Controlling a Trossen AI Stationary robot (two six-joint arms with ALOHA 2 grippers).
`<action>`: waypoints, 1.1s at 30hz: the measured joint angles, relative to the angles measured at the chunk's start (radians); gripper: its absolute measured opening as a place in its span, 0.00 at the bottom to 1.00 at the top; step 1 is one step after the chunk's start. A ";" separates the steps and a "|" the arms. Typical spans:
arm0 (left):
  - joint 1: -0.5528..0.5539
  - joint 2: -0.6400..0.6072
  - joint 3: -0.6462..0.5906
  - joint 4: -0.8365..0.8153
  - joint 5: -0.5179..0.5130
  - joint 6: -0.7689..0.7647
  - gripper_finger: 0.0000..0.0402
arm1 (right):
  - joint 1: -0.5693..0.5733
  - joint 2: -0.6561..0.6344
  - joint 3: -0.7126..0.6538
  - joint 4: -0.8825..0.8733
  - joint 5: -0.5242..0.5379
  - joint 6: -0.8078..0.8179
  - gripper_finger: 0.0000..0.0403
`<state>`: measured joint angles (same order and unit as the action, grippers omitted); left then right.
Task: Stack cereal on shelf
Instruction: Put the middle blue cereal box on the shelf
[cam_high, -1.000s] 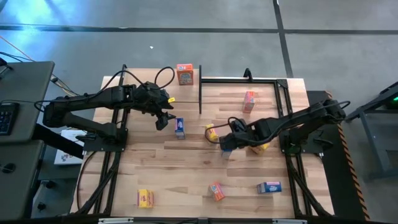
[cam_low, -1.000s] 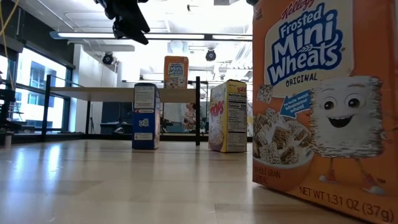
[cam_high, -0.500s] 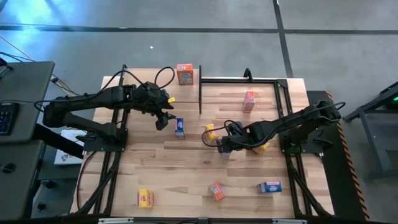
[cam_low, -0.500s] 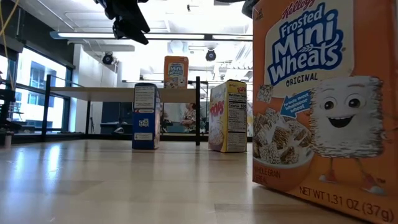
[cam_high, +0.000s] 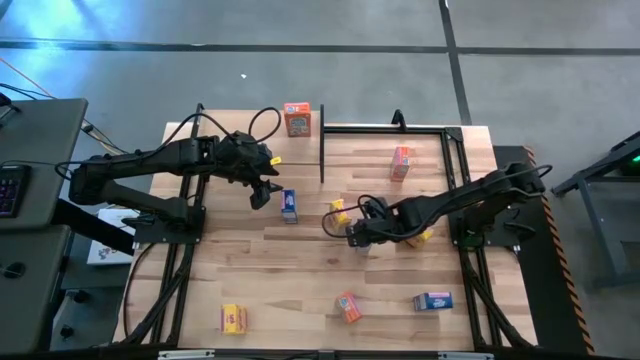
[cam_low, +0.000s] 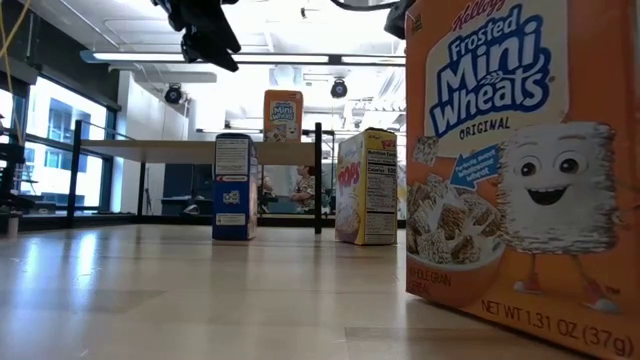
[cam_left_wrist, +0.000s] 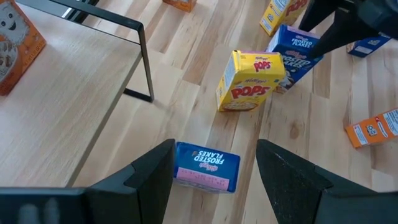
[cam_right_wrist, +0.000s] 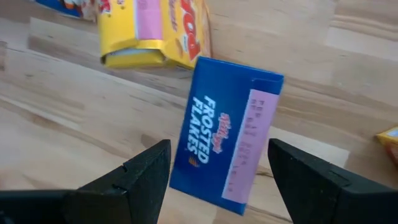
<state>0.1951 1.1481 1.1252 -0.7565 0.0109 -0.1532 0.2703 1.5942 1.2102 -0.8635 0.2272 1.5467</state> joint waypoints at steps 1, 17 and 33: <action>0.000 0.000 0.000 -0.001 0.000 0.000 0.54 | 0.000 0.004 0.000 0.000 -0.001 0.000 0.65; 0.000 0.000 0.000 -0.002 0.000 0.000 0.54 | 0.000 0.040 0.000 -0.014 -0.036 -0.024 0.50; 0.001 0.000 0.000 -0.001 0.007 -0.072 0.54 | 0.001 0.038 0.000 -0.014 -0.076 -0.122 0.39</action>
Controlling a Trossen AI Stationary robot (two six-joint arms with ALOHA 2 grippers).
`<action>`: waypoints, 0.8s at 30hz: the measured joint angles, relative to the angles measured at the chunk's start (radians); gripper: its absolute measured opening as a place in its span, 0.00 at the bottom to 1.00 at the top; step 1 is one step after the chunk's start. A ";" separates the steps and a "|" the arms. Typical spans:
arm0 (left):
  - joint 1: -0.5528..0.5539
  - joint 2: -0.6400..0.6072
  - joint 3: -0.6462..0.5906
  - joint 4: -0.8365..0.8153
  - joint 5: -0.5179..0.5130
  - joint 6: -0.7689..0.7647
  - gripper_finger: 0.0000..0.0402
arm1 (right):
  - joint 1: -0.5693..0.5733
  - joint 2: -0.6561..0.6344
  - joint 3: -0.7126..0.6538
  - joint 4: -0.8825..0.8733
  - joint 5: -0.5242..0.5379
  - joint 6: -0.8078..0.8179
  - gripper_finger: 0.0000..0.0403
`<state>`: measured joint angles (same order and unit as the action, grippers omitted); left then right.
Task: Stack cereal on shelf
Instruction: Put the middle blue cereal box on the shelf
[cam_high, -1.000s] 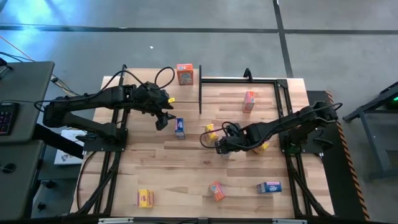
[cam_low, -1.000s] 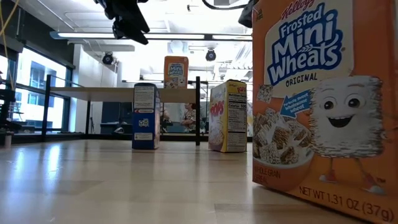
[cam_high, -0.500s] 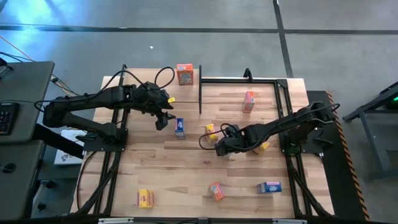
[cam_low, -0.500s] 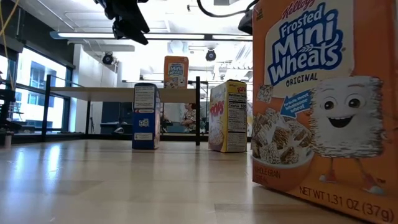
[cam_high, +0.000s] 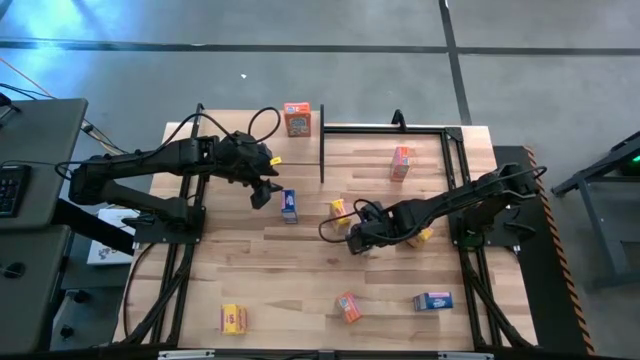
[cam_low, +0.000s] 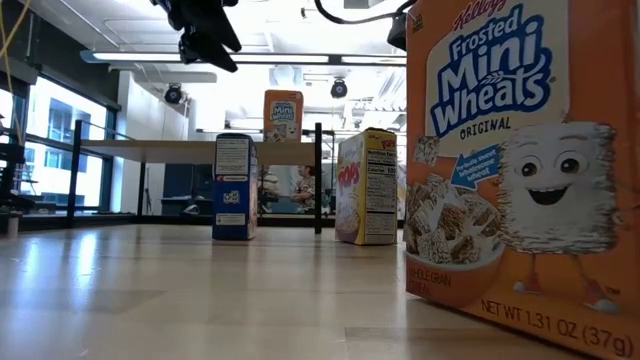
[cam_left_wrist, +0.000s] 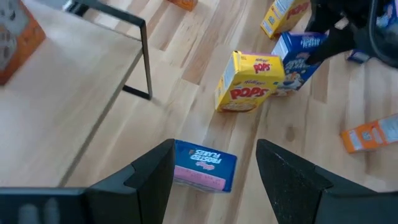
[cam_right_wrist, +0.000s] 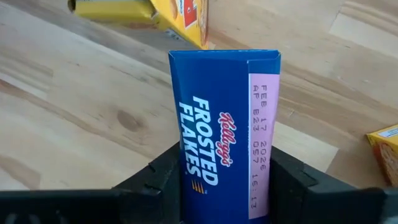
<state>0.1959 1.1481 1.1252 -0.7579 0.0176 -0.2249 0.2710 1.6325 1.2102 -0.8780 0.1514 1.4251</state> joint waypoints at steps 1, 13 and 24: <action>0.000 0.000 0.000 0.000 0.003 -0.015 0.54 | 0.000 0.000 0.000 0.000 -0.004 -0.009 0.39; 0.000 0.000 0.000 0.004 0.005 -0.018 0.54 | 0.029 -0.010 0.000 0.002 -0.022 -0.116 0.39; 0.000 0.000 0.000 0.017 0.005 -0.020 0.54 | 0.060 -0.045 0.000 -0.003 -0.010 -0.193 0.39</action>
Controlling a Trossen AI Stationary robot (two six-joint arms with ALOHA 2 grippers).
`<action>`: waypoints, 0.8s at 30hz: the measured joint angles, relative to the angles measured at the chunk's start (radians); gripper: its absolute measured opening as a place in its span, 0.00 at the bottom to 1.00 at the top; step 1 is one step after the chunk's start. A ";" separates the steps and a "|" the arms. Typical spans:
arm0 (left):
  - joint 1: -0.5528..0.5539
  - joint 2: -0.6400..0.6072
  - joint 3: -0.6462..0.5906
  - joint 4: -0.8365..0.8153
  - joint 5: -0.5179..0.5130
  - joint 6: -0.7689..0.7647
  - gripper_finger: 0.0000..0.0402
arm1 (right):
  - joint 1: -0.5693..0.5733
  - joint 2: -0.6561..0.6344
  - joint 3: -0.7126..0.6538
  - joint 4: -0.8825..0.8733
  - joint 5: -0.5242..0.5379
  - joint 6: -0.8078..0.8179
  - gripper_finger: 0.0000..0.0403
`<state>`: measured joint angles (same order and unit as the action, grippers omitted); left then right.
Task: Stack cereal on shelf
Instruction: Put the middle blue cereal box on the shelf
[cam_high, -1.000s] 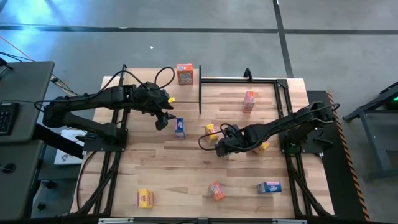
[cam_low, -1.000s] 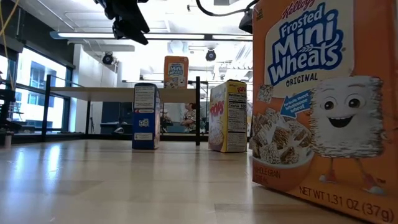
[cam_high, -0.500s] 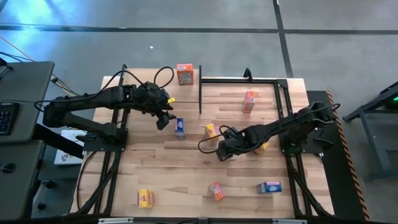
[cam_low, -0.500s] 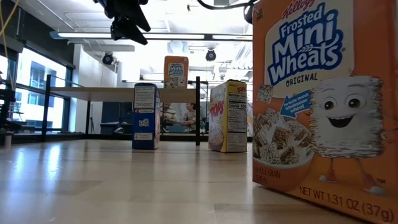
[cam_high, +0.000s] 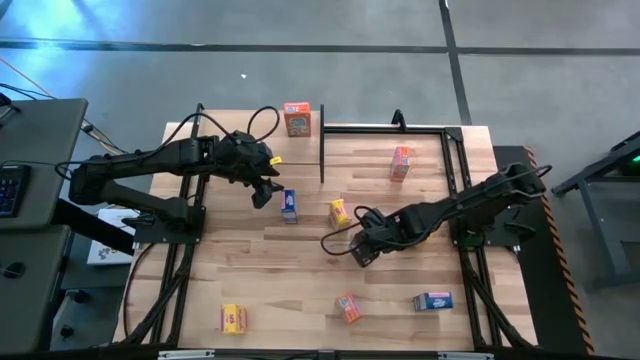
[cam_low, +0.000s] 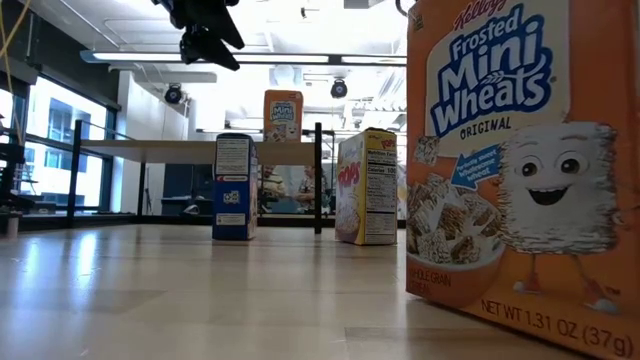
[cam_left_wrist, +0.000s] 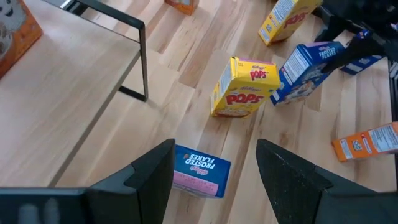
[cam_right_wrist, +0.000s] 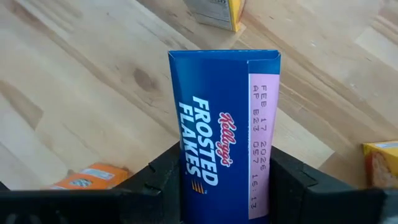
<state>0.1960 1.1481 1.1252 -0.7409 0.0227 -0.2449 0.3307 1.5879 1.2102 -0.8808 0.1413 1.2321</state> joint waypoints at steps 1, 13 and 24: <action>0.001 0.000 0.000 -0.001 0.000 -0.012 0.54 | 0.002 -0.001 0.000 0.002 0.000 -0.008 0.39; 0.042 0.000 0.000 0.009 0.063 -0.053 0.64 | 0.013 -0.008 0.000 0.043 -0.012 -0.064 0.39; 0.004 0.000 0.000 0.106 0.084 0.065 0.66 | 0.003 -0.008 0.176 0.050 0.072 -0.259 0.39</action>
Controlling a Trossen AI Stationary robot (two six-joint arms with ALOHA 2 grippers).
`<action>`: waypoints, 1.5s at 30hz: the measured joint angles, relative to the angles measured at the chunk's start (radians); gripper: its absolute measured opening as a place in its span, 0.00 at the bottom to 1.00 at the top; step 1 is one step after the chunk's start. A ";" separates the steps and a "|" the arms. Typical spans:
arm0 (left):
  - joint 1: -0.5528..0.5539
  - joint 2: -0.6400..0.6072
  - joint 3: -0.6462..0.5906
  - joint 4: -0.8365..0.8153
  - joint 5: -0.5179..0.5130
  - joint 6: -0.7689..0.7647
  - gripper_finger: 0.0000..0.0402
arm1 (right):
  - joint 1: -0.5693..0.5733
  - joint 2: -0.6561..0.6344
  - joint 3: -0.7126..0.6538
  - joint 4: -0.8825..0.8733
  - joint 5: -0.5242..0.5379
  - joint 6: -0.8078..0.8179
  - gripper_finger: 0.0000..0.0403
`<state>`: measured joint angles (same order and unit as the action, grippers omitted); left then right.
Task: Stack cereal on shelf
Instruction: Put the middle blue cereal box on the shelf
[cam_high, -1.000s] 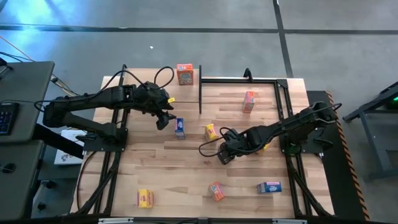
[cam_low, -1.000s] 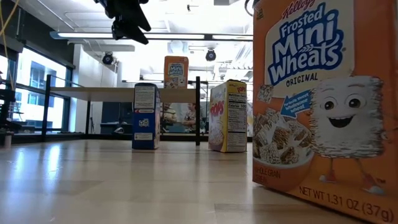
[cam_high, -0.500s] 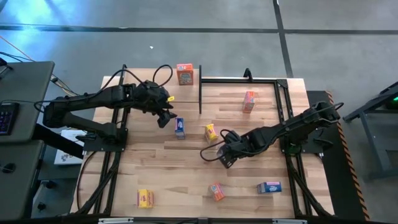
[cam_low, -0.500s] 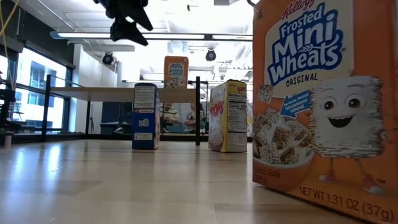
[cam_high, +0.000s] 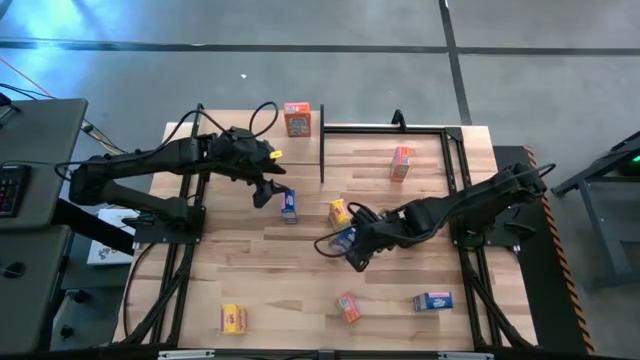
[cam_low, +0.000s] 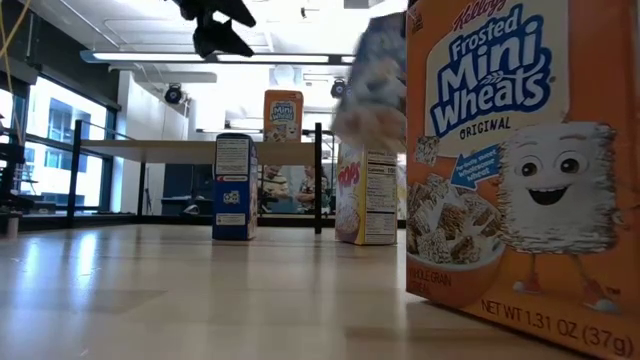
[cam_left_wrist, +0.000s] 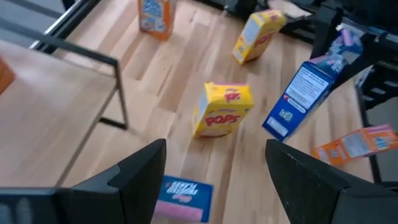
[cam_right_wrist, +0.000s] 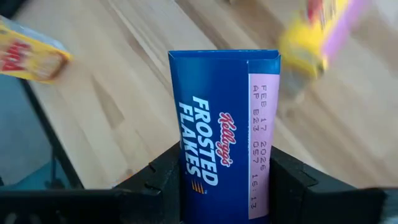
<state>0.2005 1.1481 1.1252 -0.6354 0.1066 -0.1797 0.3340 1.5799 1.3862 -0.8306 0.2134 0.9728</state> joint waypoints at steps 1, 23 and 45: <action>-0.008 0.000 0.000 0.007 0.000 0.000 0.66 | -0.005 0.000 0.019 -0.004 0.003 -0.029 0.39; -0.185 0.084 0.000 0.256 -0.001 0.039 0.66 | -0.127 0.000 0.255 -0.019 -0.083 -0.563 0.39; -0.244 0.150 0.000 0.350 0.039 0.087 0.66 | -0.132 0.000 0.270 -0.045 -0.108 -0.563 0.39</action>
<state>-0.0433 1.2976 1.1252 -0.2849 0.1455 -0.0929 0.2024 1.5803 1.6562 -0.8760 0.1055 0.4099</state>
